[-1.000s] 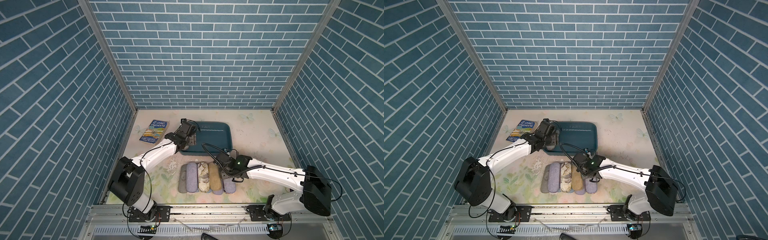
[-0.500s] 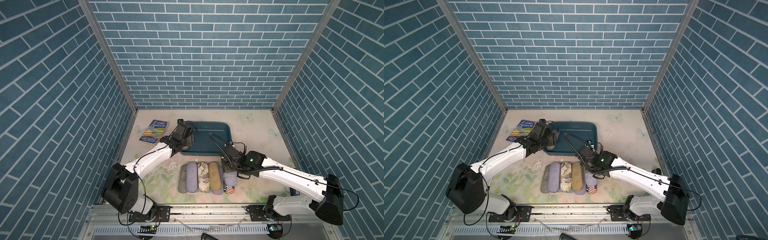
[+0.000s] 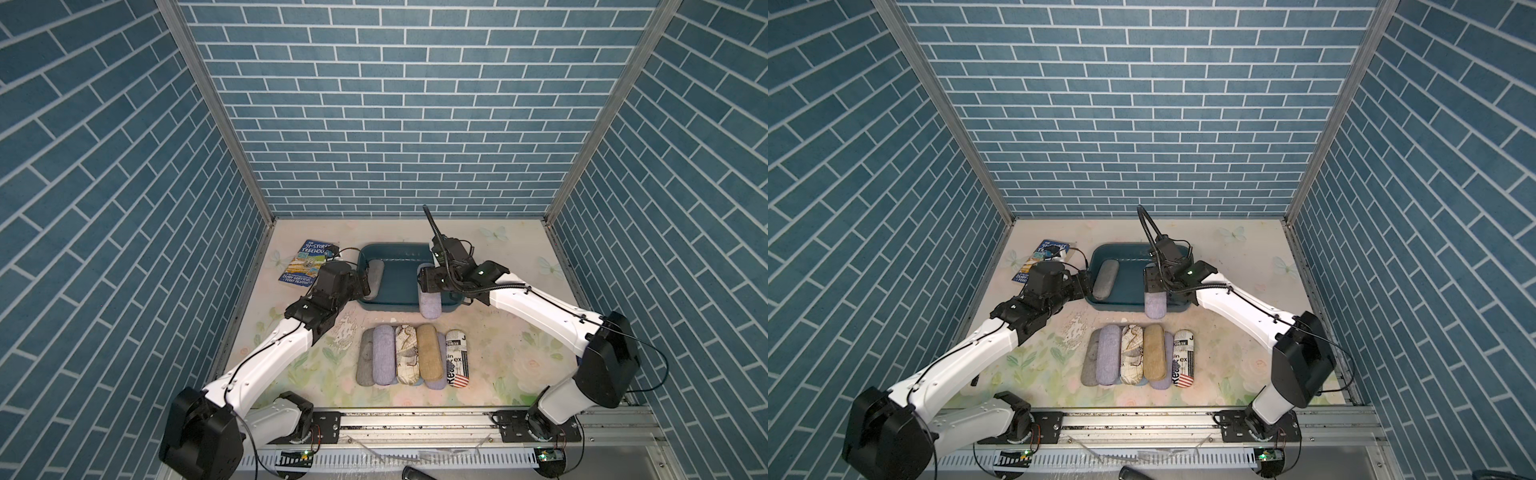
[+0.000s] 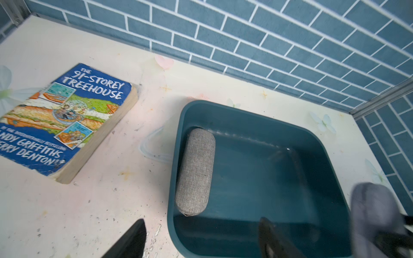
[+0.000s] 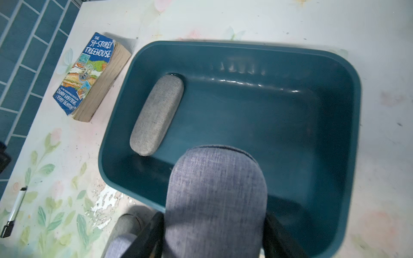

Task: Put the glasses cases into the storage boxes
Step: Place the glasses case in the storage box.

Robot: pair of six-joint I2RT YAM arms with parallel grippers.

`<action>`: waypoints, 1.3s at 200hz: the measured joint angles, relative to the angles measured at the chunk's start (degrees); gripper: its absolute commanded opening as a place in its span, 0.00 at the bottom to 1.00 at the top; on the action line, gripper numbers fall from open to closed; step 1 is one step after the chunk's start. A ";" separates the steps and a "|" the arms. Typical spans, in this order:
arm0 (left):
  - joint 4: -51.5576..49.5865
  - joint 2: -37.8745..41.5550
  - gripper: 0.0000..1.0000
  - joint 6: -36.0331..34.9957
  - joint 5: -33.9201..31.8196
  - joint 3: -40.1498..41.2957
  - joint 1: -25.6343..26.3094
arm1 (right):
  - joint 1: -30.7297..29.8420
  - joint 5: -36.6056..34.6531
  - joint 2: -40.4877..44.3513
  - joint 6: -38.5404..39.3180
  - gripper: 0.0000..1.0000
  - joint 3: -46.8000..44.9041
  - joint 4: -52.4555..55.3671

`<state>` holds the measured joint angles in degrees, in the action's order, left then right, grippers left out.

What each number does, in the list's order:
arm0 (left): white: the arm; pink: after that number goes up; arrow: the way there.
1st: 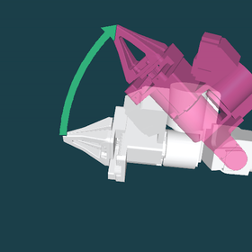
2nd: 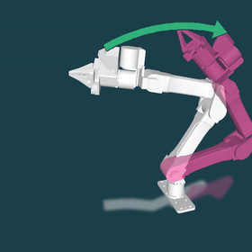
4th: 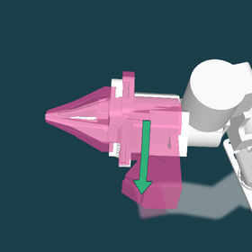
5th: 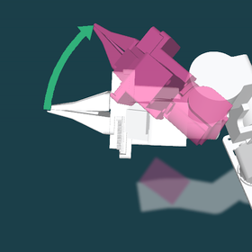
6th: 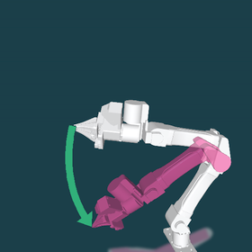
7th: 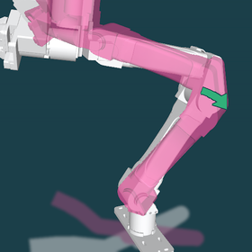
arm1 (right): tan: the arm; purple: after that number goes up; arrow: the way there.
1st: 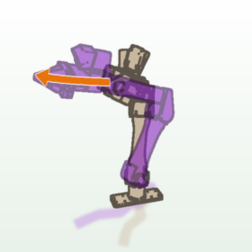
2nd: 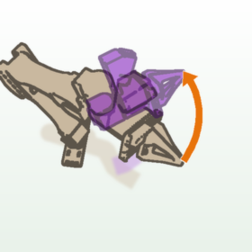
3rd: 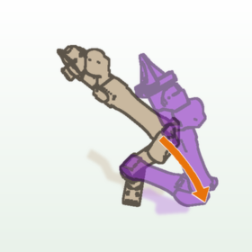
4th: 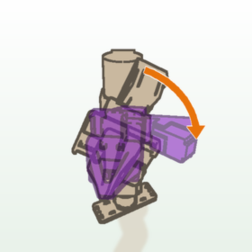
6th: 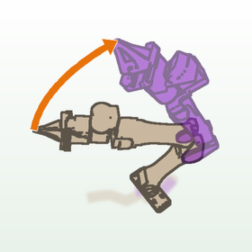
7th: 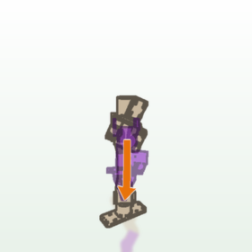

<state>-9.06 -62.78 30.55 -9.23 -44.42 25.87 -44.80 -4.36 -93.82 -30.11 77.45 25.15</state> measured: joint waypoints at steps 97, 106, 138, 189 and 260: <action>-0.07 2.54 0.80 0.35 -1.88 2.19 -2.73 | 3.34 7.65 -24.55 -0.52 0.58 20.09 -5.09; 0.00 2.32 0.80 0.39 -1.86 2.19 -2.75 | 3.45 7.91 -26.08 -0.83 0.58 20.79 -5.11; 0.09 1.27 0.80 0.50 -1.86 2.19 -2.93 | 3.56 9.35 -29.83 -1.60 0.58 22.10 -4.98; 0.92 -0.09 0.80 0.70 -1.62 2.19 -3.02 | 3.56 10.47 -32.87 -3.56 0.58 24.11 -4.98; 1.29 -1.95 0.80 0.98 -0.96 2.19 -3.02 | 3.32 12.50 -38.25 -5.70 0.60 29.51 -4.07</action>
<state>-7.77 -64.73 31.53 -10.20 -42.24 22.85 -41.47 8.14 -132.07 -35.81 106.96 21.08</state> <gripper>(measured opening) 0.803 0.638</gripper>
